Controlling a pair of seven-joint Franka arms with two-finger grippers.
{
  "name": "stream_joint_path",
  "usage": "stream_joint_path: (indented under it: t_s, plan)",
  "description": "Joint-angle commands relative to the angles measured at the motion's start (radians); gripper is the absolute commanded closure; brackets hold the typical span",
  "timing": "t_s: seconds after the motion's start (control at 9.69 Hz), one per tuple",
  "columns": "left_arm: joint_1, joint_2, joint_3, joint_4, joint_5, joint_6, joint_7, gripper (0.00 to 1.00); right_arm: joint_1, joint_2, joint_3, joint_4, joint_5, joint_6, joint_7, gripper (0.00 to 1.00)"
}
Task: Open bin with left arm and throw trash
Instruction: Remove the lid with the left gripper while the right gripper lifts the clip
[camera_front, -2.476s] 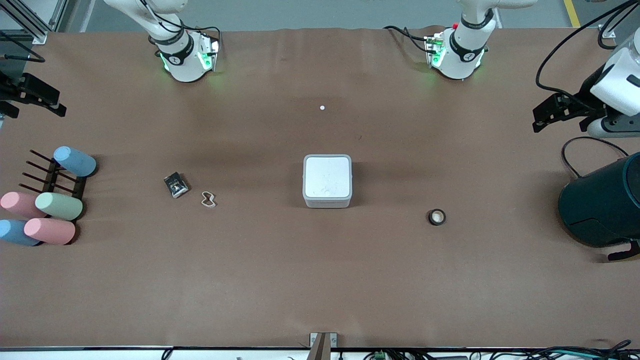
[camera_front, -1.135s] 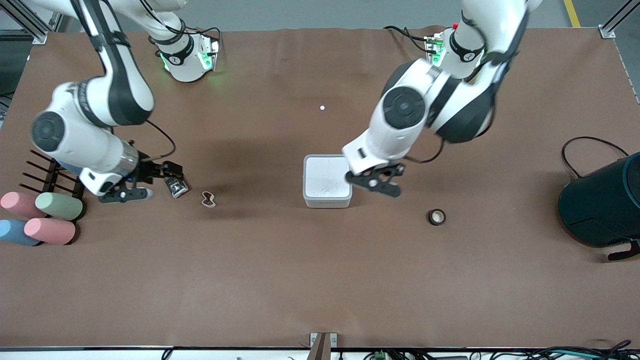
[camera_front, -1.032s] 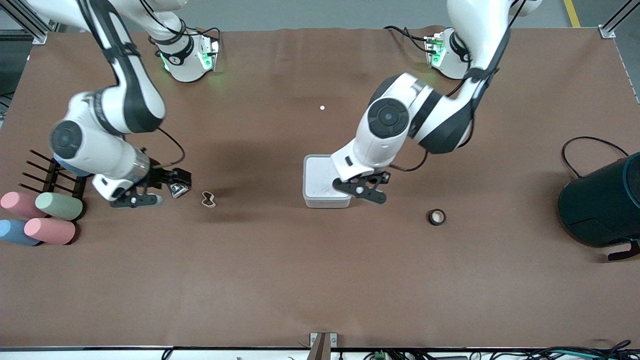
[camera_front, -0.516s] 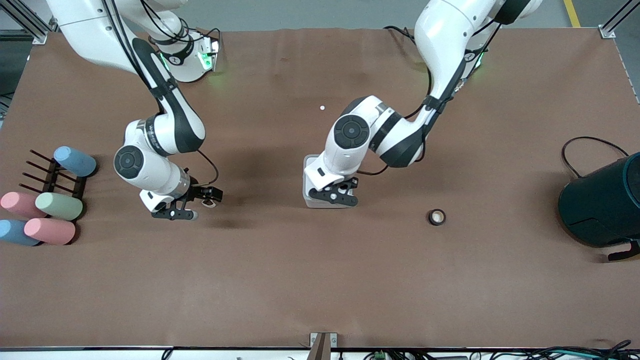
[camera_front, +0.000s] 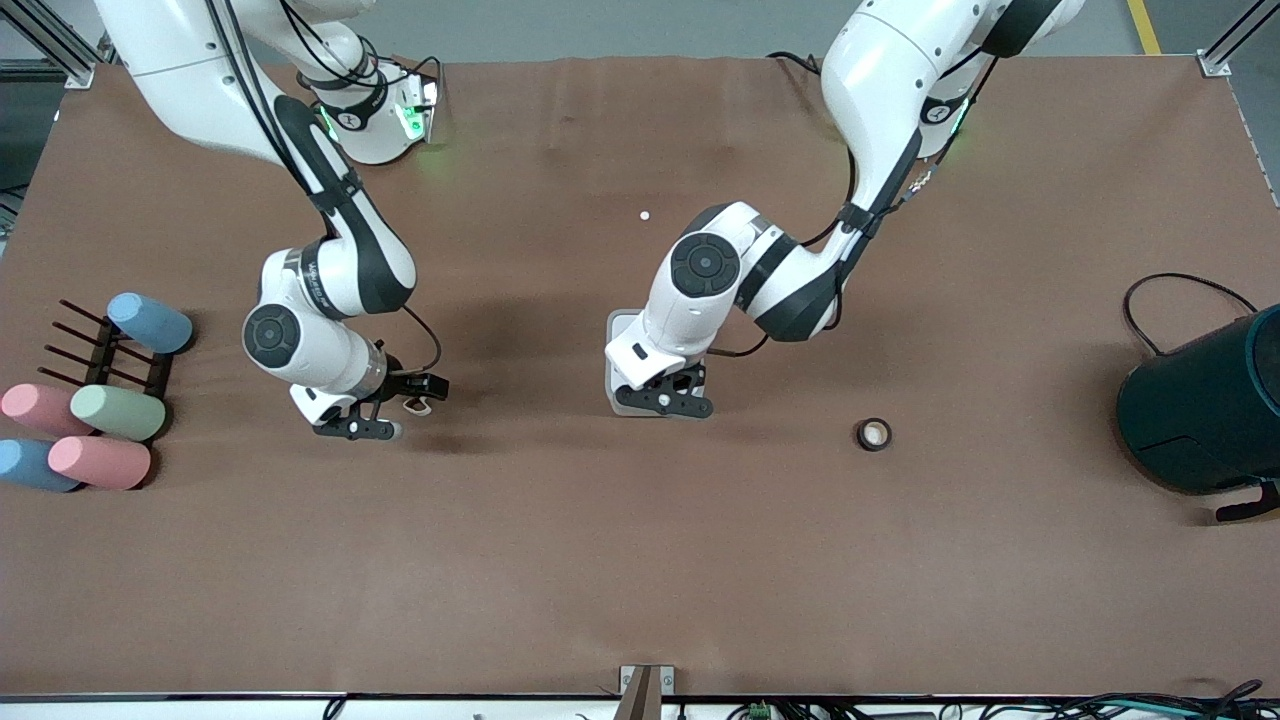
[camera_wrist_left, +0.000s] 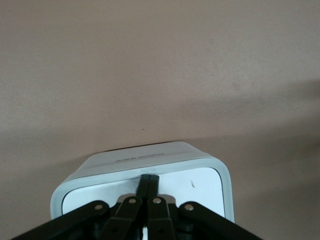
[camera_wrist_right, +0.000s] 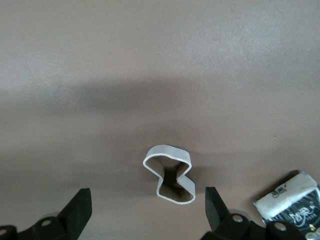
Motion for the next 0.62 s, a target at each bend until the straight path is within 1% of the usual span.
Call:
stream_joint_path:
  t_s: [0.0,0.1,0.21,0.31,0.41,0.52]
  plan:
    - [0.022,-0.076,0.007,-0.001,0.014,-0.145,-0.009,1.00,0.005,0.049,-0.012,-0.037,-0.014,0.092,0.021,0.00]
    - [0.048,-0.139,0.010,-0.003,0.017,-0.247,0.007,0.99,0.005,0.046,-0.014,-0.047,-0.015,0.090,0.019,0.00]
    - [0.087,-0.183,0.010,-0.006,0.018,-0.328,0.068,0.98,0.008,0.045,-0.014,-0.051,-0.015,0.092,0.019,0.02]
    - [0.148,-0.193,0.010,-0.004,0.018,-0.359,0.171,0.97,0.012,0.039,-0.015,-0.054,-0.014,0.090,0.019,0.11]
    - [0.217,-0.195,0.007,-0.012,0.015,-0.375,0.292,0.94,0.011,0.034,-0.015,-0.054,-0.015,0.081,0.021,0.30]
    - [0.280,-0.190,0.007,-0.027,0.017,-0.378,0.373,0.80,0.011,0.033,-0.015,-0.053,-0.015,0.073,0.021,0.44]
